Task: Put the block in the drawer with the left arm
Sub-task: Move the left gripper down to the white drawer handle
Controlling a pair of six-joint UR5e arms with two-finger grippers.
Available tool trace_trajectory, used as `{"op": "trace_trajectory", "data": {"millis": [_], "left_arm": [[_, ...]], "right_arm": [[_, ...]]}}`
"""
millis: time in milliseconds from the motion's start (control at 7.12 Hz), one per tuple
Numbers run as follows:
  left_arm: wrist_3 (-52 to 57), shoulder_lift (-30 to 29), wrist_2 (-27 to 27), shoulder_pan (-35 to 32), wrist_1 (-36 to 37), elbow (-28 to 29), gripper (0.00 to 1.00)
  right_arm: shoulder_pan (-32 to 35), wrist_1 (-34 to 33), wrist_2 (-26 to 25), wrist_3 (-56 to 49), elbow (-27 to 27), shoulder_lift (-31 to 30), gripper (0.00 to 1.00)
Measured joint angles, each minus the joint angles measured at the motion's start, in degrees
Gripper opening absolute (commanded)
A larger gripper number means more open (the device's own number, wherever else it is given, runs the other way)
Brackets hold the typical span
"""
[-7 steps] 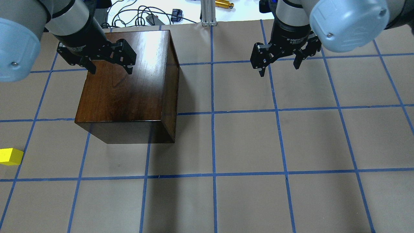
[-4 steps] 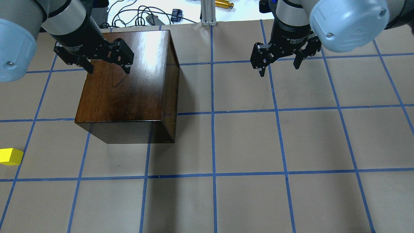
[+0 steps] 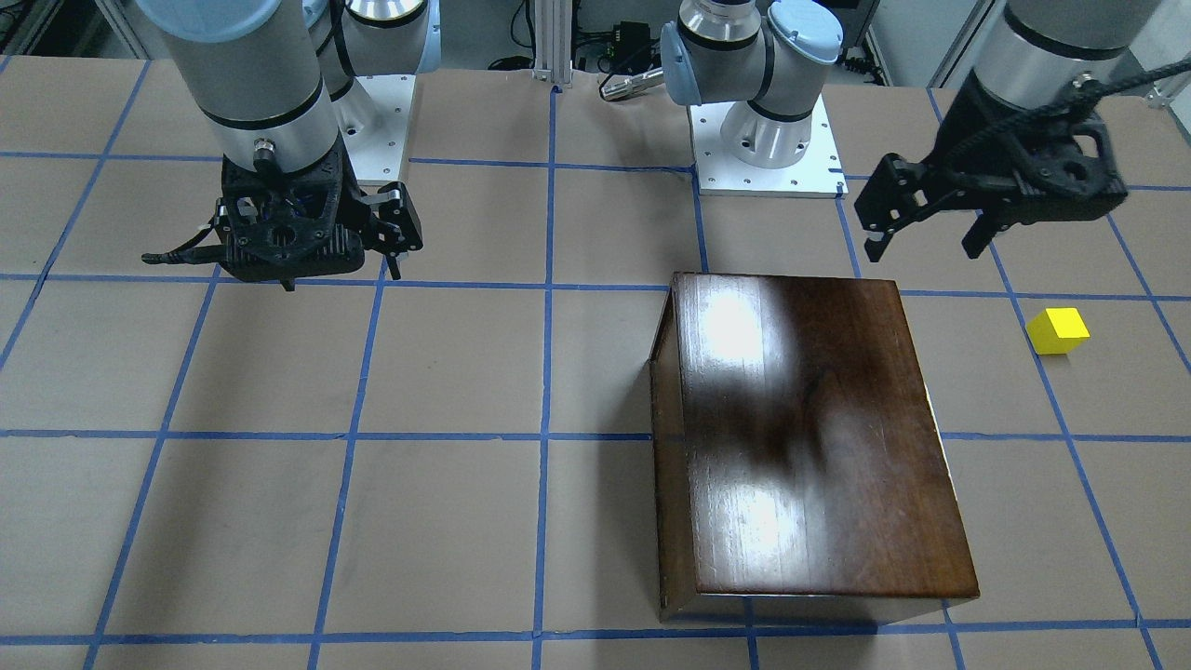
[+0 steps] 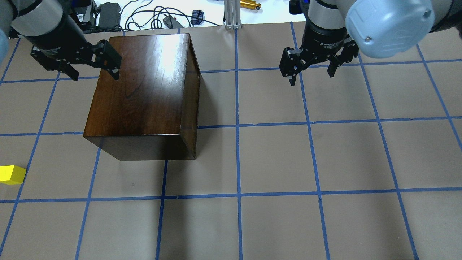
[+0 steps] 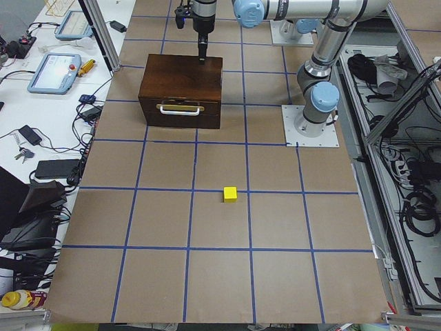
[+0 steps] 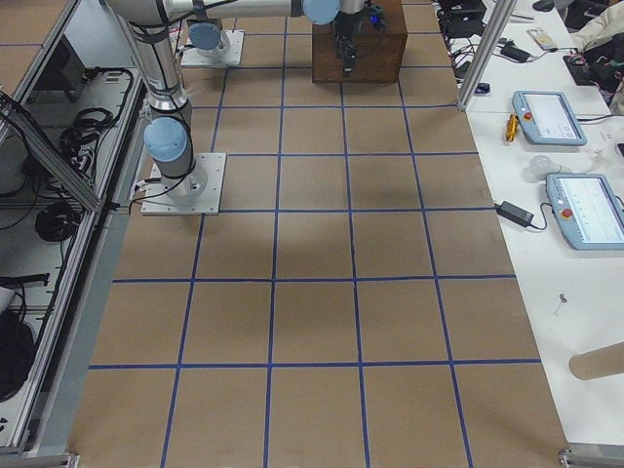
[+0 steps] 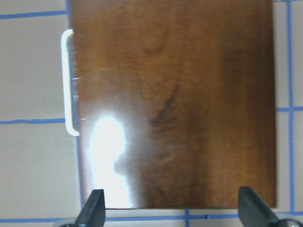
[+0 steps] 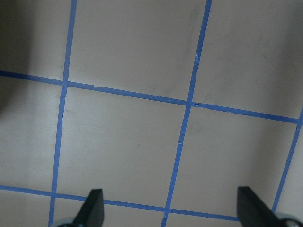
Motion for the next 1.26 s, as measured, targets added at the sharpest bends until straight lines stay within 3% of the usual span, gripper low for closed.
{"op": "trace_trajectory", "data": {"millis": [561,842,1263], "left_arm": [[16.5,-0.8,-0.1,19.0,-3.1,0.1,1.0],[24.2,-2.7,0.0,22.5,-2.6,0.5,1.0],[27.2,-9.6,-1.0,22.9,-1.8,2.5,1.0]], "right_arm": [[0.0,0.0,0.0,0.0,0.0,0.0,1.0],[0.0,0.0,0.0,0.0,0.0,0.0,1.0],[0.0,0.0,0.0,0.0,0.0,0.0,1.0]]}}
